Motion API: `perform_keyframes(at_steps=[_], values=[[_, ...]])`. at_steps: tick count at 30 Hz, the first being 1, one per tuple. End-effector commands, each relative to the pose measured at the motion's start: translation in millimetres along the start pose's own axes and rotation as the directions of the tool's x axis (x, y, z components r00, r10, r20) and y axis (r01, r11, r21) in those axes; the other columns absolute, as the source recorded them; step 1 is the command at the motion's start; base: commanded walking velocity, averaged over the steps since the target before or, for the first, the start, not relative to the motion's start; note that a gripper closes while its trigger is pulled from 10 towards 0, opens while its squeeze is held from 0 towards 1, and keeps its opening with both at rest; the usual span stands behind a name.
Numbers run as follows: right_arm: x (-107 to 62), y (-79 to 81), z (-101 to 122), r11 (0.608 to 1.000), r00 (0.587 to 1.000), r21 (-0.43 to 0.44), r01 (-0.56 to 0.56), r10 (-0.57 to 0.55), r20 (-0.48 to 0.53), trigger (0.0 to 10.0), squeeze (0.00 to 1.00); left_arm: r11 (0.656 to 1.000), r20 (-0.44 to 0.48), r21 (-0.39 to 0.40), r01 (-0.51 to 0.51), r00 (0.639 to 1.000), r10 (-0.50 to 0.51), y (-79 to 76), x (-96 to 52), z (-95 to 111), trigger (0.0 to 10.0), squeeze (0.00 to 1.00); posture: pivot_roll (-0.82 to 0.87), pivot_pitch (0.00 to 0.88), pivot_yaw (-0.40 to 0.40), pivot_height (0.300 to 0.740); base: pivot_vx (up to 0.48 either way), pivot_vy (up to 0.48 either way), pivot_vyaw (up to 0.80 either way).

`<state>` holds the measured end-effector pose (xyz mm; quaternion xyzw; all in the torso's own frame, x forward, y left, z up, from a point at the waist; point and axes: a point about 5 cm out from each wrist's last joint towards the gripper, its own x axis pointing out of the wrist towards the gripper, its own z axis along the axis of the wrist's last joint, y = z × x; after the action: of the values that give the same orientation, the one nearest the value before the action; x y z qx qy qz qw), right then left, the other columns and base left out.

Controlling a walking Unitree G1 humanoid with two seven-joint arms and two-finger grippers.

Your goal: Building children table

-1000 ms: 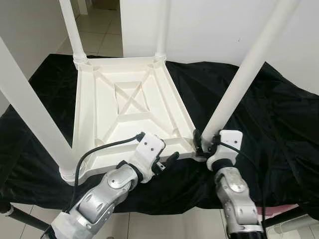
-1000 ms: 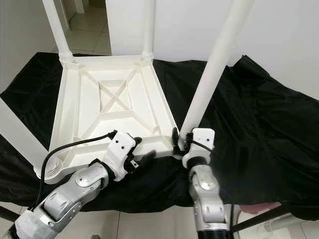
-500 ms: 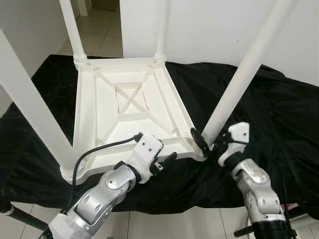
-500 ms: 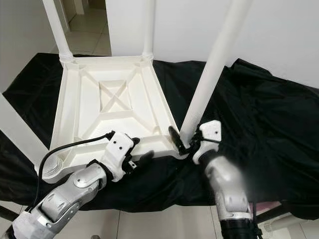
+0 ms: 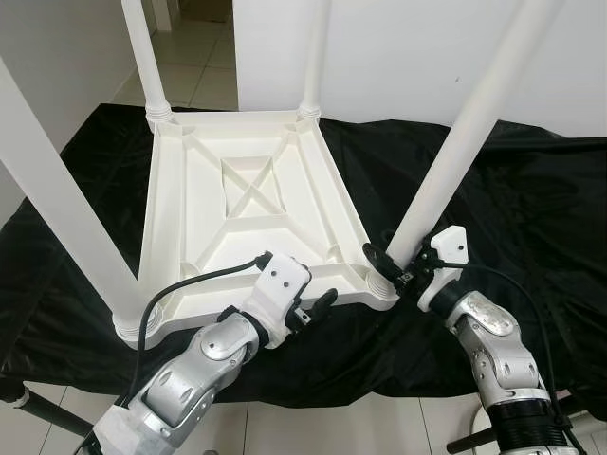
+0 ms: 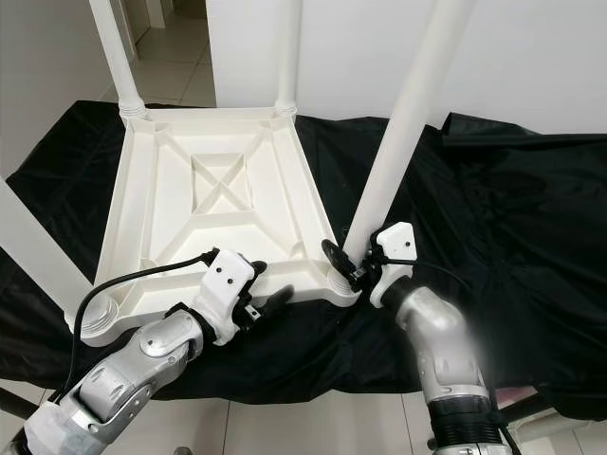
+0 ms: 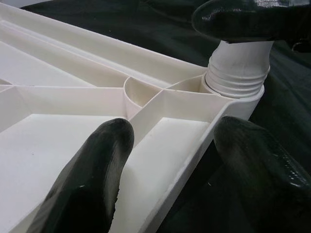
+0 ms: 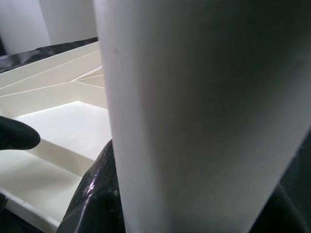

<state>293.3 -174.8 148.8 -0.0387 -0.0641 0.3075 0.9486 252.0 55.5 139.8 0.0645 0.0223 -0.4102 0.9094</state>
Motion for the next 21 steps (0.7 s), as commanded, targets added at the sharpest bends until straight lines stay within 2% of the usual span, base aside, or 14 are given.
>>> perform_keyframes(at_steps=[1,4,5,6,13,15,18,20,21], values=[[-5.7,4.8,-14,0.998,0.997,0.031,-0.047,0.048,-0.052,0.0,0.00,0.986,0.013,0.008,0.169,0.985,-0.169,-9.1,-2.0,3,10.0,0.00,-0.01,0.044,-0.074,0.740,0.000,0.000,0.00],[-7.0,5.6,-16,0.998,0.997,0.036,-0.053,0.055,-0.056,0.0,0.00,0.986,0.013,0.007,0.169,0.985,-0.170,-9.4,-2.2,3,10.0,0.00,-0.01,0.047,-0.074,0.740,0.000,0.000,0.00],[-7.9,6.1,-17,0.998,0.997,0.046,-0.050,0.052,-0.059,2.0,0.00,0.986,0.012,0.006,0.169,0.985,-0.169,-9.4,-2.4,3,10.0,0.00,-0.01,0.049,-0.072,0.740,0.000,0.000,0.00],[-8.2,6.8,-18,0.998,0.997,0.057,-0.038,0.041,-0.058,10.0,0.00,0.985,0.011,0.005,0.170,0.985,-0.170,-9.4,-2.8,3,10.0,0.00,-0.01,0.050,-0.072,0.740,0.000,0.000,0.00],[-7.1,11.6,-18,0.997,0.999,0.083,0.003,0.001,-0.046,10.0,0.00,0.985,0.010,0.002,0.171,0.985,-0.171,-9.6,-3.1,2,10.0,0.00,-0.01,0.051,-0.071,0.740,0.000,0.000,0.00],[-3.0,17.2,-17,0.991,0.994,0.092,0.102,-0.097,-0.054,10.0,0.00,0.985,0.009,0.000,0.173,0.985,-0.173,-10.0,-2.6,2,10.0,0.00,-0.01,0.053,-0.074,0.740,0.000,0.000,0.00],[-1.5,18.8,-17,0.985,0.989,0.100,0.143,-0.138,-0.057,10.0,0.00,0.985,0.009,-0.002,0.174,0.985,-0.174,-10.2,-2.4,2,10.0,0.00,-0.01,0.053,-0.073,0.740,0.000,0.000,0.00],[1.7,21.6,-16,0.951,0.959,0.125,0.284,-0.278,-0.059,10.0,0.00,0.985,0.010,-0.004,0.174,0.985,-0.174,-10.5,-1.9,2,10.0,0.00,-0.01,0.052,-0.073,0.740,0.000,0.000,0.00],[1.7,21.6,-16,0.951,0.959,0.125,0.284,-0.278,-0.059,10.0,0.00,0.985,0.010,-0.004,0.174,0.985,-0.174,-10.5,-1.9,2,10.0,0.00,-0.01,0.052,-0.073,0.740,0.000,0.000,0.00]])
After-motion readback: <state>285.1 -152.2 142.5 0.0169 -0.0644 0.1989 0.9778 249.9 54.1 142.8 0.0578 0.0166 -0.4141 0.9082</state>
